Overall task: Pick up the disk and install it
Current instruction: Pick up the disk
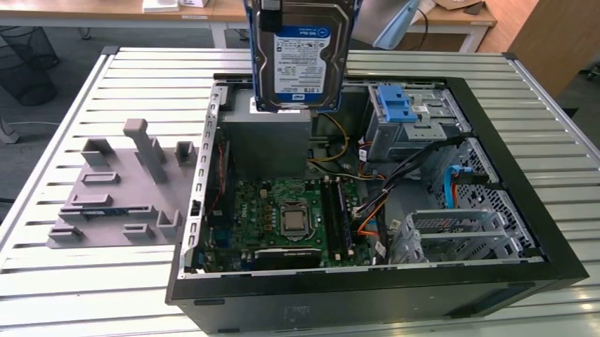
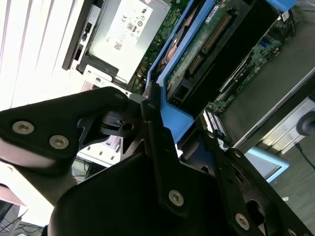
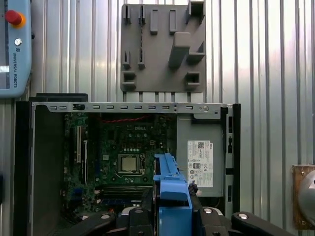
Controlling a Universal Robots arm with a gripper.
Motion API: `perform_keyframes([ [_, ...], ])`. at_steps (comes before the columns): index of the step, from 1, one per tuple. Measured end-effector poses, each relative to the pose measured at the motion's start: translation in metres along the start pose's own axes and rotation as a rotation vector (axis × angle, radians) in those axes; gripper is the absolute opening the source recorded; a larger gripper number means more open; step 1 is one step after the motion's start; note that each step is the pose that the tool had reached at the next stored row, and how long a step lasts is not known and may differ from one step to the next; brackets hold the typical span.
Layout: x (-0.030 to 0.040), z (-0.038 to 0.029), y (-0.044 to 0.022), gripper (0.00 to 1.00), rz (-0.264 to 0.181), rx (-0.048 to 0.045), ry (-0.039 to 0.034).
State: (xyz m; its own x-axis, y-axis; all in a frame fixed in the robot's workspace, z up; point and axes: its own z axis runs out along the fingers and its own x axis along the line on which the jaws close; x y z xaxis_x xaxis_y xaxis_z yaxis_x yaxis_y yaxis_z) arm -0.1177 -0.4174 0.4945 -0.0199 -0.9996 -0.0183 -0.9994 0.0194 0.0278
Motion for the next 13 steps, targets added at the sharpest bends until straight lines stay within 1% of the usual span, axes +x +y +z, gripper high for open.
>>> perform_keyframes([
  [4, 0.0027, -0.0001, -0.0001, 0.37, 0.000, 0.0000, 0.0001],
  [13, 0.0135, -0.0002, -0.0003, 0.37, 0.000, 0.0000, -0.0001],
])
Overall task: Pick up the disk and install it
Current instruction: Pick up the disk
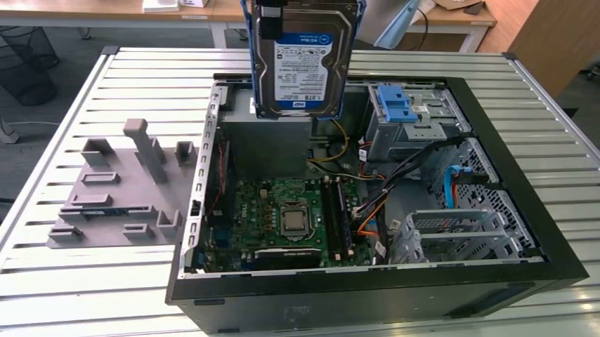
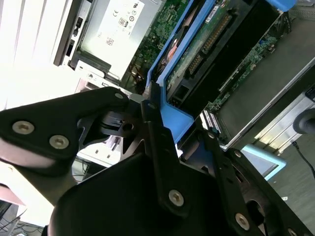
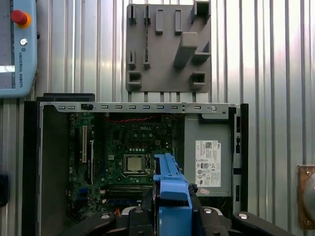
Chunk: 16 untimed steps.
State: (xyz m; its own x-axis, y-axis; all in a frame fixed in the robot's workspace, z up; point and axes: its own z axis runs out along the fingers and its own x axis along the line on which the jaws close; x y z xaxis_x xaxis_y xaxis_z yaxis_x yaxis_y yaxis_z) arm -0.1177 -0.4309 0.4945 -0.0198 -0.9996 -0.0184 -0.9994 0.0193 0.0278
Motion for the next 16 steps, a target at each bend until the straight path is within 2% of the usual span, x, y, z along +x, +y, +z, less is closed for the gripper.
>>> perform_keyframes([
  [3, 0.0028, -0.0001, -0.0001, 0.37, 0.000, 0.0000, 0.0001],
  [8, 0.0033, -0.0001, -0.0011, 0.37, 0.000, 0.0000, 0.0001],
  [13, 0.0031, -0.0004, -0.0120, 0.37, 0.000, 0.0001, 0.0000],
  [16, 0.0031, -0.0005, -0.0137, 0.37, 0.000, 0.0000, 0.0001],
])
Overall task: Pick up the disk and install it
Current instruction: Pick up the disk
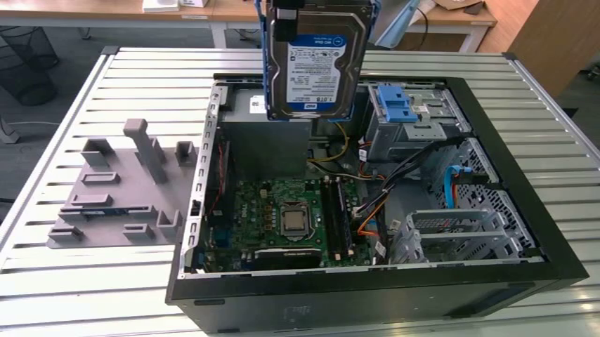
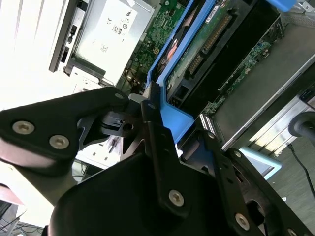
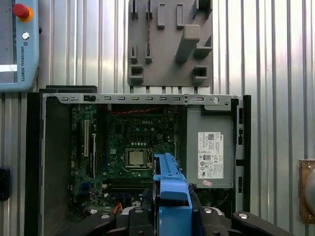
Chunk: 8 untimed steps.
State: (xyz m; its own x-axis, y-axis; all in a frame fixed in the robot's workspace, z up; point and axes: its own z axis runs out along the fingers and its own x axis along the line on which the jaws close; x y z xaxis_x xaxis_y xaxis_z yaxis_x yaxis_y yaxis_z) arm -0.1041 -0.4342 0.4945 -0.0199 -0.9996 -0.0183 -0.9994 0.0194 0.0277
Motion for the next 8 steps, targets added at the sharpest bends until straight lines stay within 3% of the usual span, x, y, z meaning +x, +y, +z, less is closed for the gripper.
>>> perform_keyframes([
  [8, 0.0062, -0.0002, -0.0002, 0.37, 0.000, -0.0001, 0.0001],
])
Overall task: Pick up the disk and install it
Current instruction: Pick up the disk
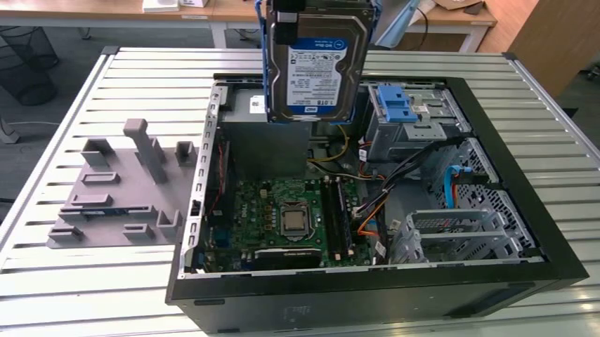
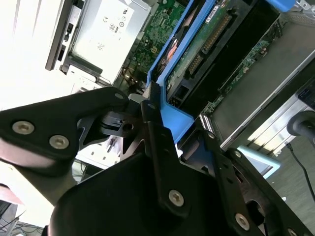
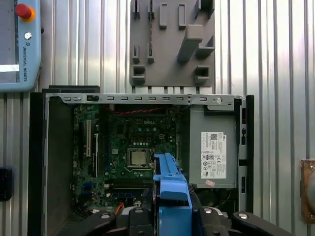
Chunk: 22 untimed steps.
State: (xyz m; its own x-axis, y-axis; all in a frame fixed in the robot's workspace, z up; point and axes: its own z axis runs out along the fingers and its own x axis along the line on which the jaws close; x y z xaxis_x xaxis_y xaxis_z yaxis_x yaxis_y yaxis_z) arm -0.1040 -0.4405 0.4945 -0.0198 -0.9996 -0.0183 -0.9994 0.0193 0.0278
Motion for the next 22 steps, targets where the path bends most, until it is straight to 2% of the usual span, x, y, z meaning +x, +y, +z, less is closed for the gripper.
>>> perform_keyframes([
  [6, 0.0067, -0.0001, 0.0000, 0.37, 0.000, 0.0001, -0.0001],
  [22, 0.0069, -0.0001, -0.0001, 0.37, 0.000, 0.0001, -0.0001],
])
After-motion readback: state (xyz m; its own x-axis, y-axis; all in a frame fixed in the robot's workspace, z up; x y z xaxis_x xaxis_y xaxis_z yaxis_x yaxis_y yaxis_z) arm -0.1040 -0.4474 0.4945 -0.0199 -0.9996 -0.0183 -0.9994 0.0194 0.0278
